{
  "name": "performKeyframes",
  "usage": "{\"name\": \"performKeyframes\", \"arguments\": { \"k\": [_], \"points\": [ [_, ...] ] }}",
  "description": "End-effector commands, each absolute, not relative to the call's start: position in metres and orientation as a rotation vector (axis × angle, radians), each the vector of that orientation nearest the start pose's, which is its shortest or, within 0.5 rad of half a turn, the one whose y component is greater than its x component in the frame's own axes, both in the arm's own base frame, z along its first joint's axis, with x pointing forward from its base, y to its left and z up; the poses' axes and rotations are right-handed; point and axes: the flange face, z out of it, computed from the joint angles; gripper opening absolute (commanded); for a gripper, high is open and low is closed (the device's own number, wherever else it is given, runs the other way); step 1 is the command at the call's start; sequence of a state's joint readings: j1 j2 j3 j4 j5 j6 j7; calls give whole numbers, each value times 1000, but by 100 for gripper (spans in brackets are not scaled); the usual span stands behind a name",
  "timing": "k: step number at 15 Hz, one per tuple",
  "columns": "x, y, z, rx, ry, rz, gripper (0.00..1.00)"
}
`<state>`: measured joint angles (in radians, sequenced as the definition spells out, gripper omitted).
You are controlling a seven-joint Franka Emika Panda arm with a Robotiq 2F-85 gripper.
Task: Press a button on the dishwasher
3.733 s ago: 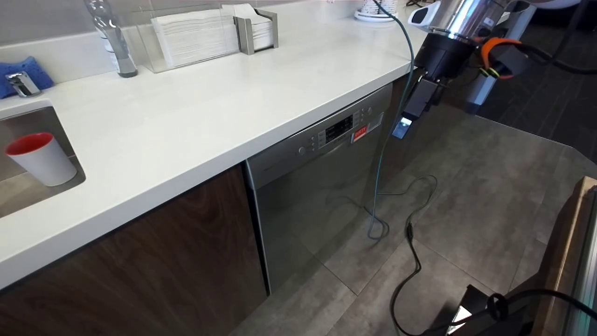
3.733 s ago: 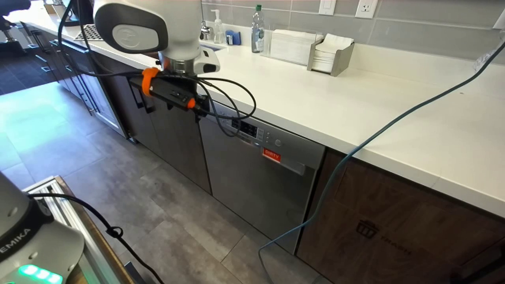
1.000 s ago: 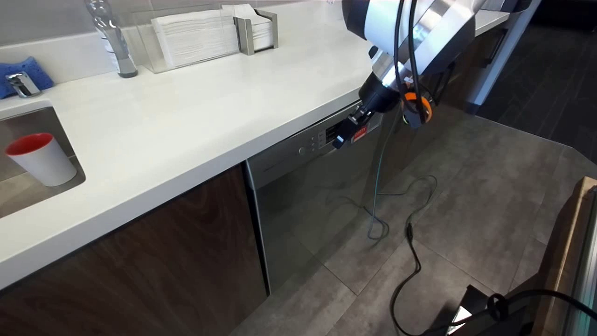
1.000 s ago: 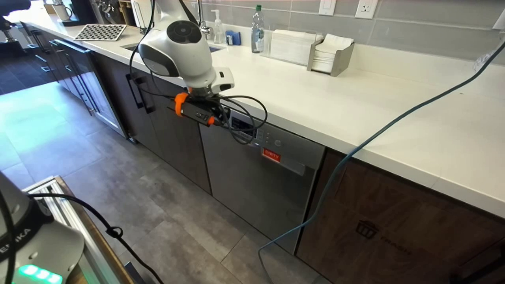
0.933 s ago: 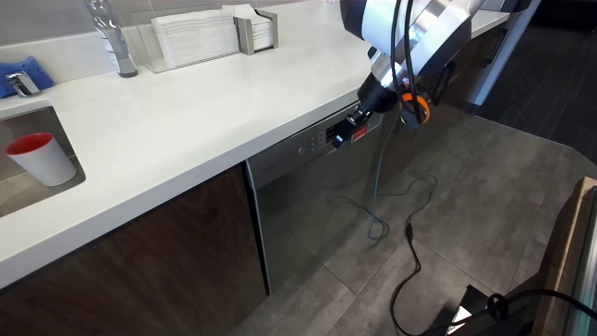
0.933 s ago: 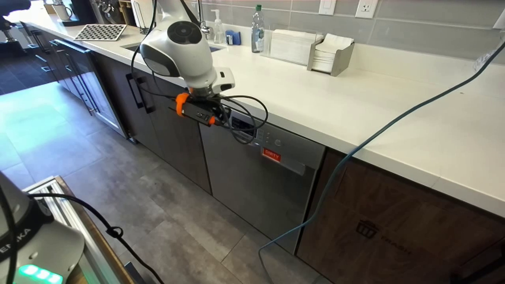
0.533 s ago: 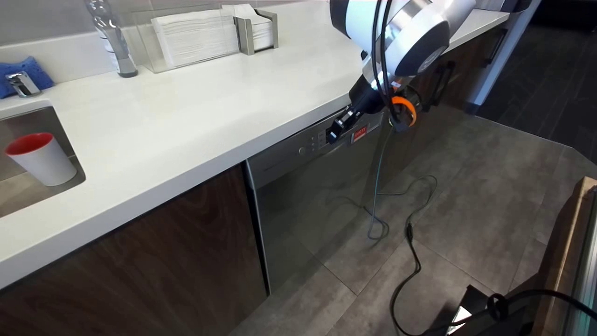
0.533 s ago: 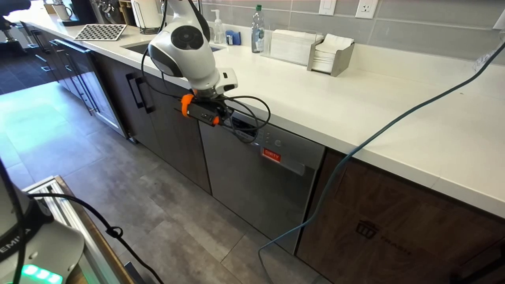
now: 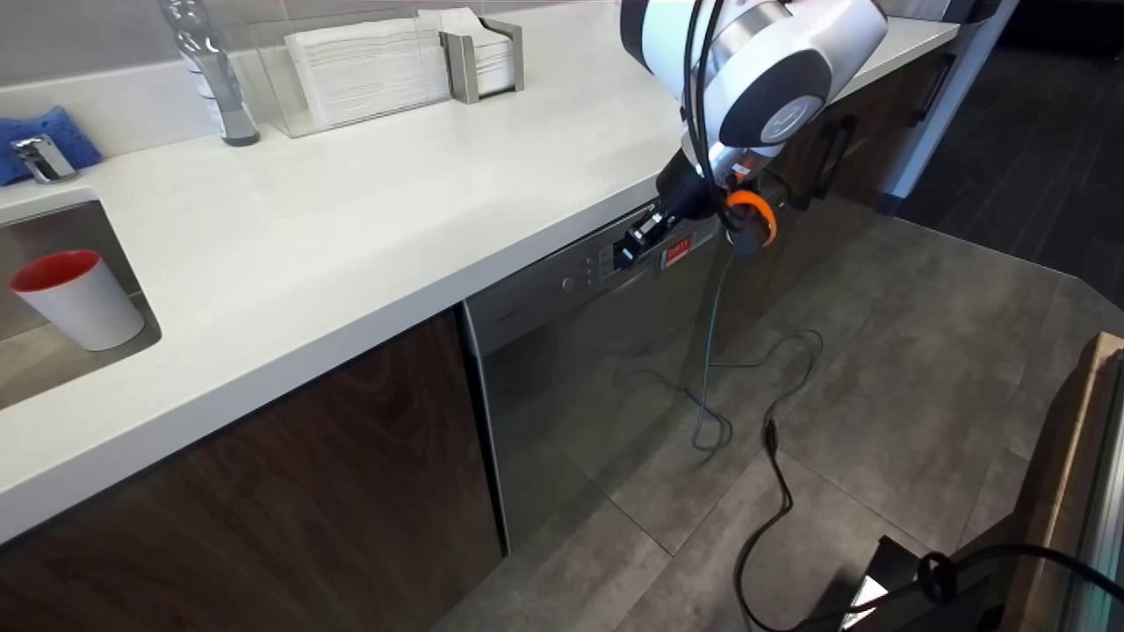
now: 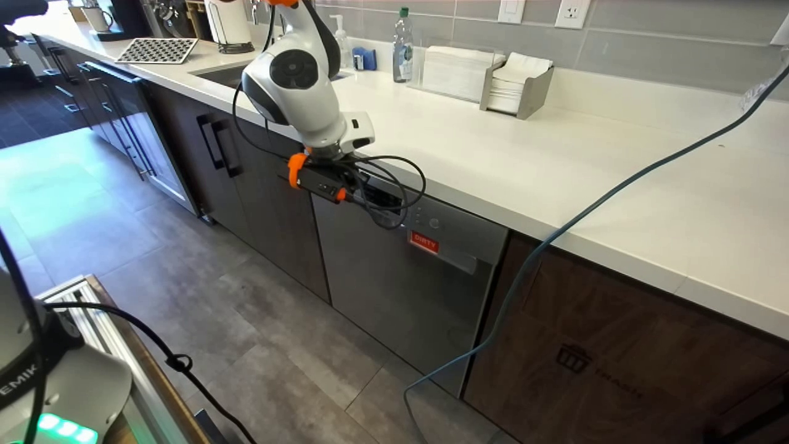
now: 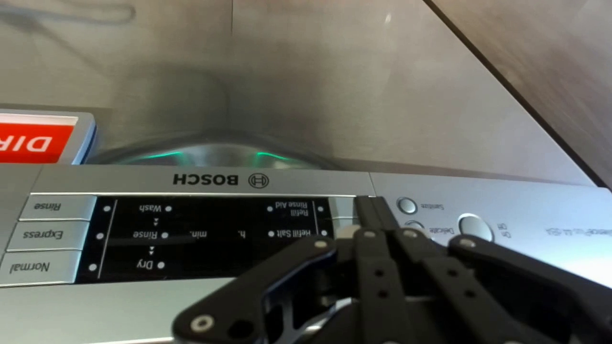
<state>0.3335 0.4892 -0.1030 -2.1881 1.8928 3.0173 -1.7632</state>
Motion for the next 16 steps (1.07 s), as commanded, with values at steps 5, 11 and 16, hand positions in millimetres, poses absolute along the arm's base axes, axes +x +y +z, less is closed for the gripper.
{"name": "performKeyframes", "arguments": {
  "k": [5,11,16],
  "points": [
    [500,39,155,-2894,-202,-754,0],
    [496,39,153,-2886,-210,-751,0],
    [498,40,152,-2879,-220,-750,0]
  ]
}}
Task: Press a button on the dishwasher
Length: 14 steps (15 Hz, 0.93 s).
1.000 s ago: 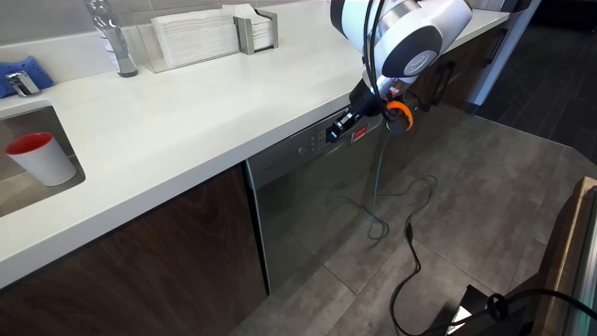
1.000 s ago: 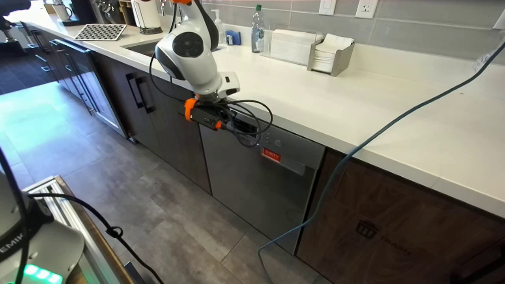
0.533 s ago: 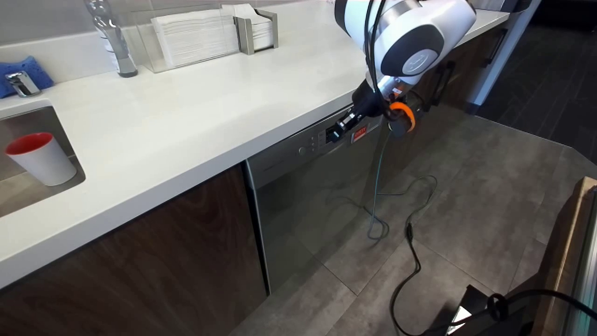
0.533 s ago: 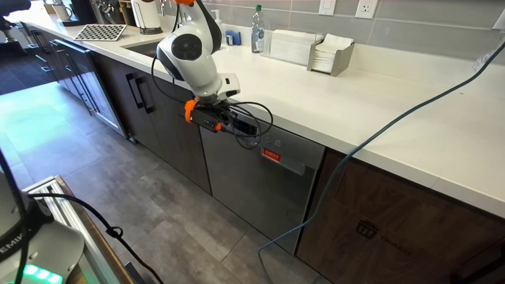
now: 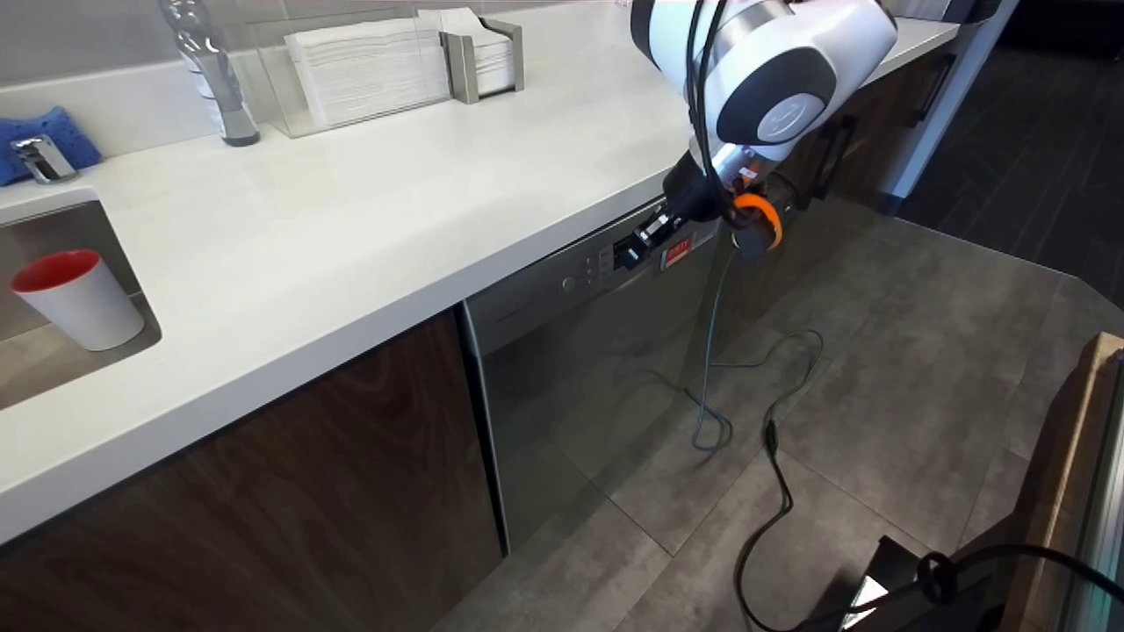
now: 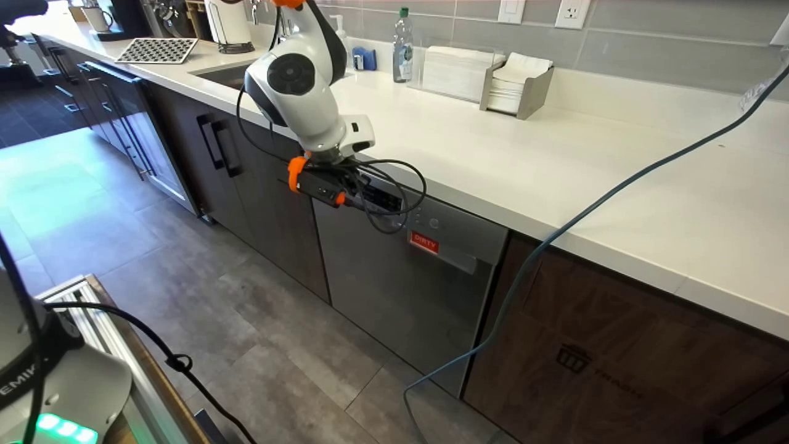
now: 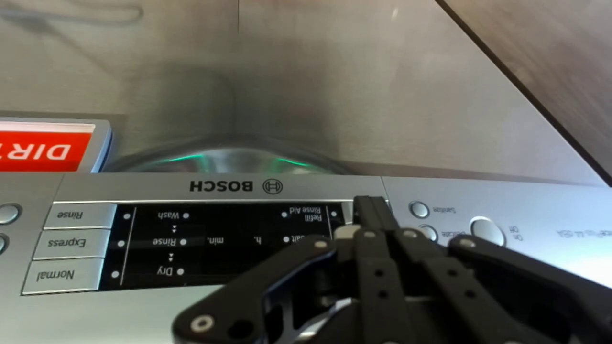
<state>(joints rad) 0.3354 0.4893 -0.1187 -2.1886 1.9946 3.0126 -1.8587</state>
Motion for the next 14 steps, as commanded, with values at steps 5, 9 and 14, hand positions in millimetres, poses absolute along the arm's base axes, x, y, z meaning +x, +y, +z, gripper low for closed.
{"name": "performKeyframes", "arguments": {
  "k": [5,9,14],
  "points": [
    [501,41,151,-2875,-229,-747,0],
    [505,41,150,-2872,-235,-748,0],
    [509,44,147,-2859,-249,-743,0]
  ]
}}
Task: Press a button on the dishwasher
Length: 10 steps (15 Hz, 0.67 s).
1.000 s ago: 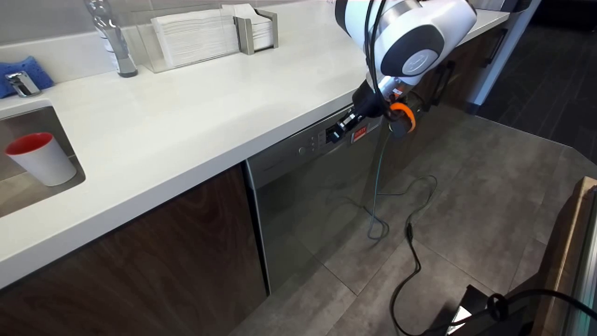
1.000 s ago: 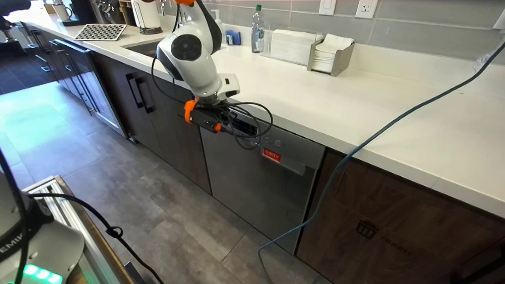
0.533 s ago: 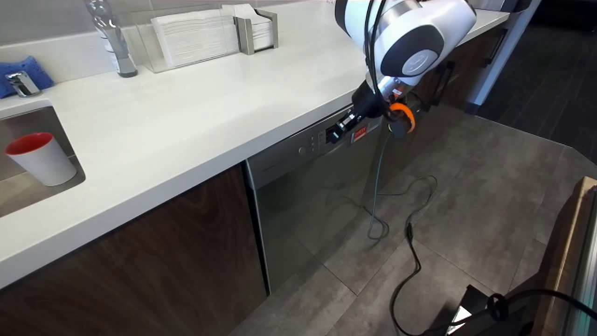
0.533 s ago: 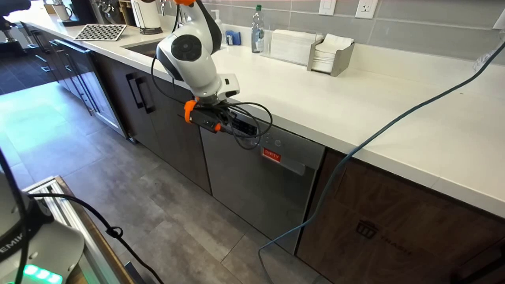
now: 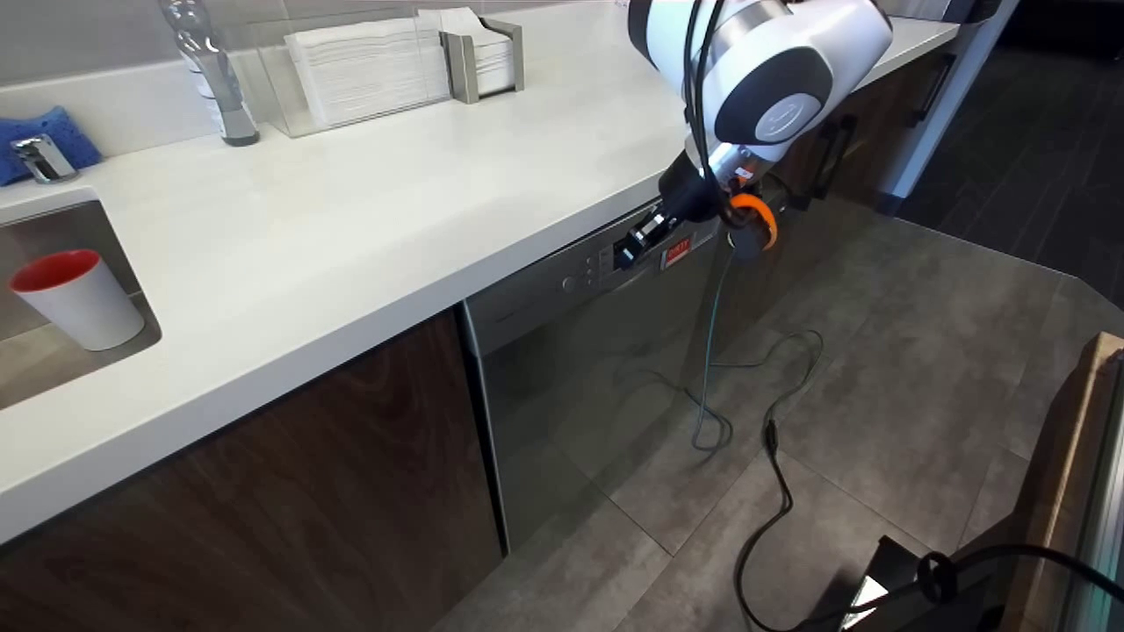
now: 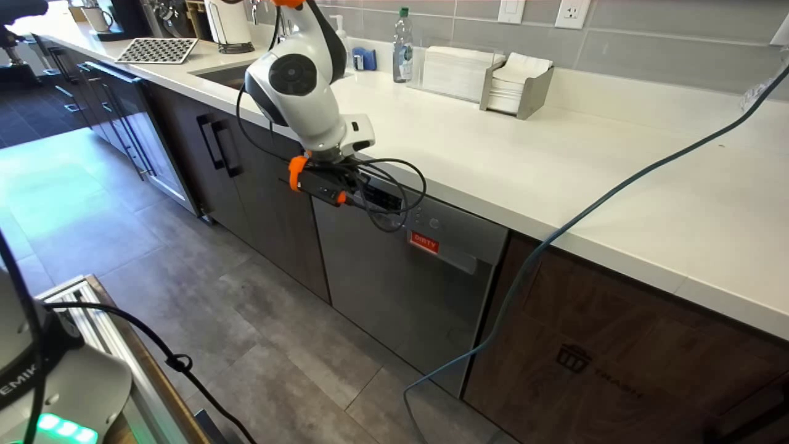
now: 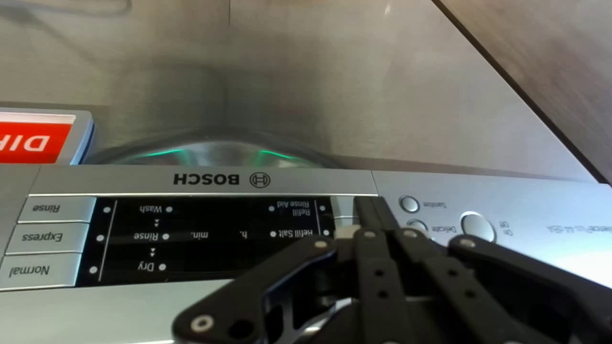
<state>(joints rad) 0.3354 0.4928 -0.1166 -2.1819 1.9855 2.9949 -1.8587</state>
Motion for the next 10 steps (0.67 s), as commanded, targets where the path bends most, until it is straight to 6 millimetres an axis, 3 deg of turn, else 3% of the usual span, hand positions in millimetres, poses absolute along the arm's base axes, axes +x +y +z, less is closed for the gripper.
{"name": "performKeyframes", "arguments": {
  "k": [1,10],
  "points": [
    [509,43,146,-2858,-249,-743,0],
    [516,44,145,-2852,-254,-757,0]
  ]
}}
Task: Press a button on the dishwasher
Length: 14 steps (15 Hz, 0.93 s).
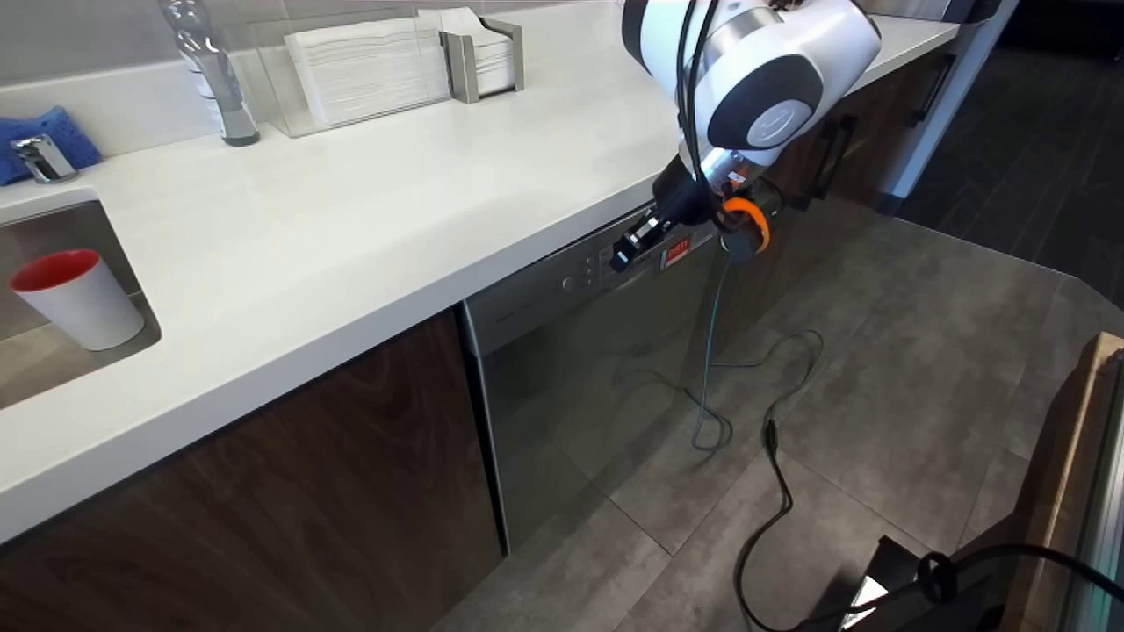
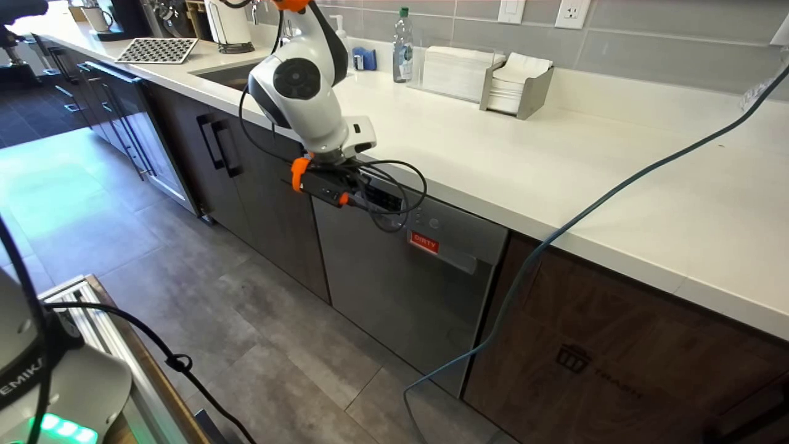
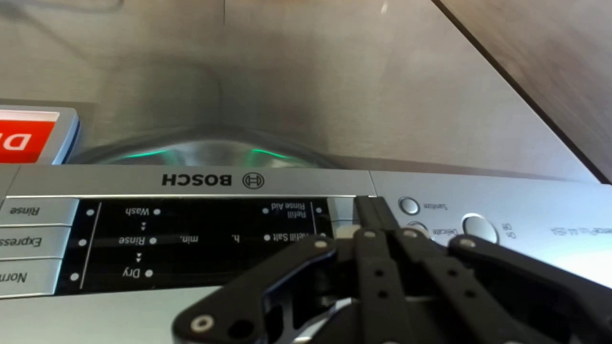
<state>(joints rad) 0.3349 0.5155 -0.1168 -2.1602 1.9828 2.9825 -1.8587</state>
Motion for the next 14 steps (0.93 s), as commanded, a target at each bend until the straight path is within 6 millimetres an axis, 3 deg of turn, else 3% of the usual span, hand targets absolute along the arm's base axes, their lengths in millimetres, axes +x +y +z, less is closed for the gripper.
{"name": "performKeyframes", "arguments": {
  "k": [1,14],
  "points": [
    [517,44,144,-2852,-254,-758,0],
    [517,43,138,-2859,-252,-740,0]
  ]
}}
